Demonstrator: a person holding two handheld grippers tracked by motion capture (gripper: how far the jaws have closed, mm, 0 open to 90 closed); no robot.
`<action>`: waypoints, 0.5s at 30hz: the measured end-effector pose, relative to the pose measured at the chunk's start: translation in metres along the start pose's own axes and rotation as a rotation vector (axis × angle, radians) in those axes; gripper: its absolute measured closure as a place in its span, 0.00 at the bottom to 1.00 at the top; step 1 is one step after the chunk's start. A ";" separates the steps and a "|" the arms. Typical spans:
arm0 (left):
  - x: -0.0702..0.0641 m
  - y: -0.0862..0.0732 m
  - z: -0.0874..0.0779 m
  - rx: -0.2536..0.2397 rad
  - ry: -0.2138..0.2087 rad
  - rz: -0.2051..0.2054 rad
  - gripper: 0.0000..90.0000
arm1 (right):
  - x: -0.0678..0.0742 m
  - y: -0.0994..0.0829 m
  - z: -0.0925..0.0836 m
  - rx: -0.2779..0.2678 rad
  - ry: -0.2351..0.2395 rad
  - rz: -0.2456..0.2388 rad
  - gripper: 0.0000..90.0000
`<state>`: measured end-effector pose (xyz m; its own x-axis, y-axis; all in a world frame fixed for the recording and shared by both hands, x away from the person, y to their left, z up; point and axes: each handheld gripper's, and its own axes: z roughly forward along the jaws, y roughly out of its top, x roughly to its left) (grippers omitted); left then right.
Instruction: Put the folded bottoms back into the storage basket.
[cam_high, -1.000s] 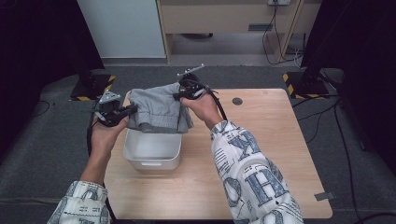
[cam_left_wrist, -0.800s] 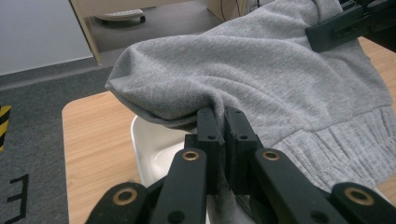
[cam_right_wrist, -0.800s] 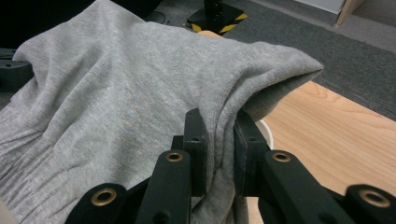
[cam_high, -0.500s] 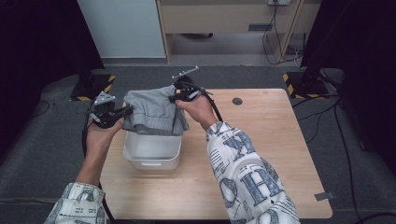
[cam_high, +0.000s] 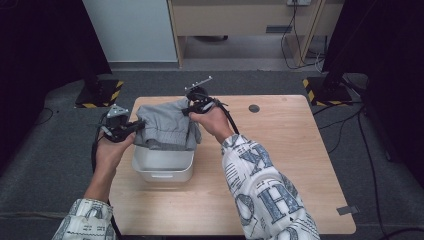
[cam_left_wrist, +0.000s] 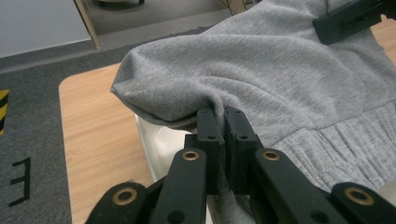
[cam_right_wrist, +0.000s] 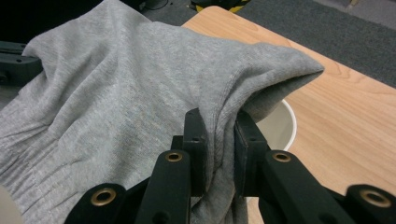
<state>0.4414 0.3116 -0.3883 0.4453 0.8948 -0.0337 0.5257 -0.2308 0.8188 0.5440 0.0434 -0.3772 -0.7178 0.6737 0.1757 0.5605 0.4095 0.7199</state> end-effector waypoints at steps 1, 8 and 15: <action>0.000 -0.001 0.001 0.005 -0.002 0.002 0.95 | 0.000 -0.001 0.000 0.001 -0.001 -0.002 0.87; 0.004 -0.009 0.002 0.016 -0.006 -0.004 0.95 | 0.000 -0.005 0.006 0.019 0.001 0.001 0.86; 0.006 -0.015 0.004 0.027 -0.005 -0.011 0.95 | 0.004 -0.005 0.013 0.037 -0.004 0.000 0.86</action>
<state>0.4391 0.3185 -0.4027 0.4428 0.8955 -0.0450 0.5497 -0.2314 0.8027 0.5431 0.0518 -0.3886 -0.7164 0.6761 0.1724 0.5749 0.4320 0.6949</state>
